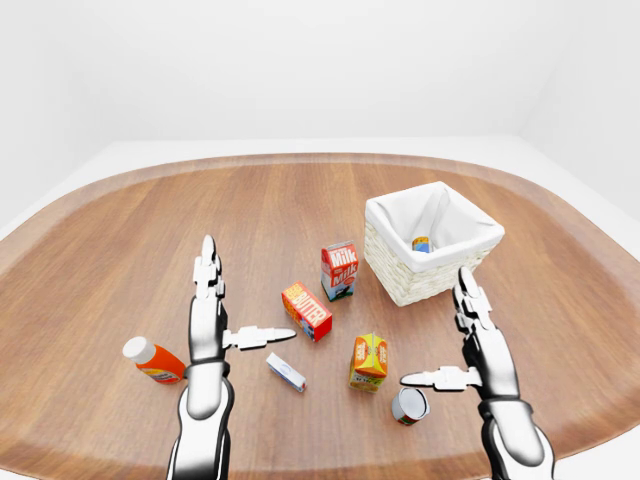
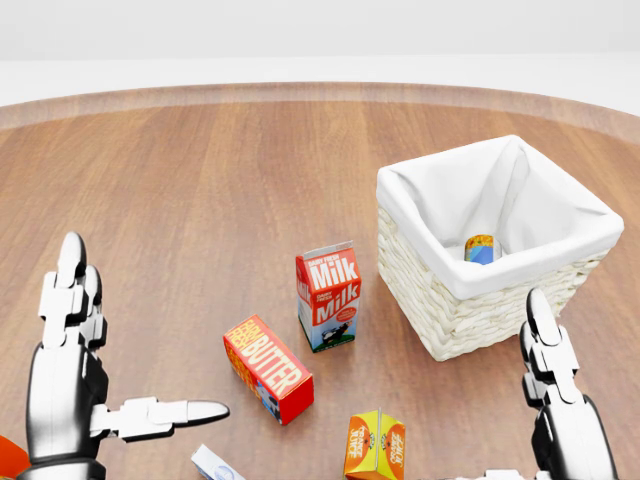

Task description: Pick up the alphabet soup and the tomato sauce, and put them in the basket.

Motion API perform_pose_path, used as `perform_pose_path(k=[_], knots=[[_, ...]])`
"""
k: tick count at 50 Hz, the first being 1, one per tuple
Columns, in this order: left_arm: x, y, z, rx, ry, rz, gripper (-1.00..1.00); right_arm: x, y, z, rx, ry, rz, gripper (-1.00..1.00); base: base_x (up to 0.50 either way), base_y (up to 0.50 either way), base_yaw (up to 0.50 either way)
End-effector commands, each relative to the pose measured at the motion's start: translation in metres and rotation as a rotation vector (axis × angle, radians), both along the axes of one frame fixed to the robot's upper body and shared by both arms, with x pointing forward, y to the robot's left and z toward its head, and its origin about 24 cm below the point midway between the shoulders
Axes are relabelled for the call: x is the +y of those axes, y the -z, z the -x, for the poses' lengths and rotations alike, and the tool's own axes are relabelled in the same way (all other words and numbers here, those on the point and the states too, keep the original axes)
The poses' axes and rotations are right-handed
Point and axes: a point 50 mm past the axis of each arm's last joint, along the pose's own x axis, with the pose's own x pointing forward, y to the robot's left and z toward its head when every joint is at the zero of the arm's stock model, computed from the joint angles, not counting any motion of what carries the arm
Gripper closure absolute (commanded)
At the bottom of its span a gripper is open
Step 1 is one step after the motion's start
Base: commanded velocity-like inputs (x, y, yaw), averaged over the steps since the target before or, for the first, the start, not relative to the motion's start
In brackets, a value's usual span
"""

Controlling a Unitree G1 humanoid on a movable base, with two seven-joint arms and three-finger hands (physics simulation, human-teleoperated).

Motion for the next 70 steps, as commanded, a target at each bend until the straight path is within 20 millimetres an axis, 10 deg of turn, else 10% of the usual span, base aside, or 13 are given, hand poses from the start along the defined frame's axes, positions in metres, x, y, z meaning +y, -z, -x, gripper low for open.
perform_pose_path(k=[1,70], knots=[[0.000,-0.001,0.000,-0.003,-0.004,0.000,-1.00,0.002,0.004,0.004,0.023,0.003,0.003,-1.00,0.00,0.00,0.00],[0.001,0.001,0.000,0.006,-0.001,0.002,-1.00,0.004,0.065,0.009,0.274,0.086,0.114,-1.00,0.00,0.00,0.00]])
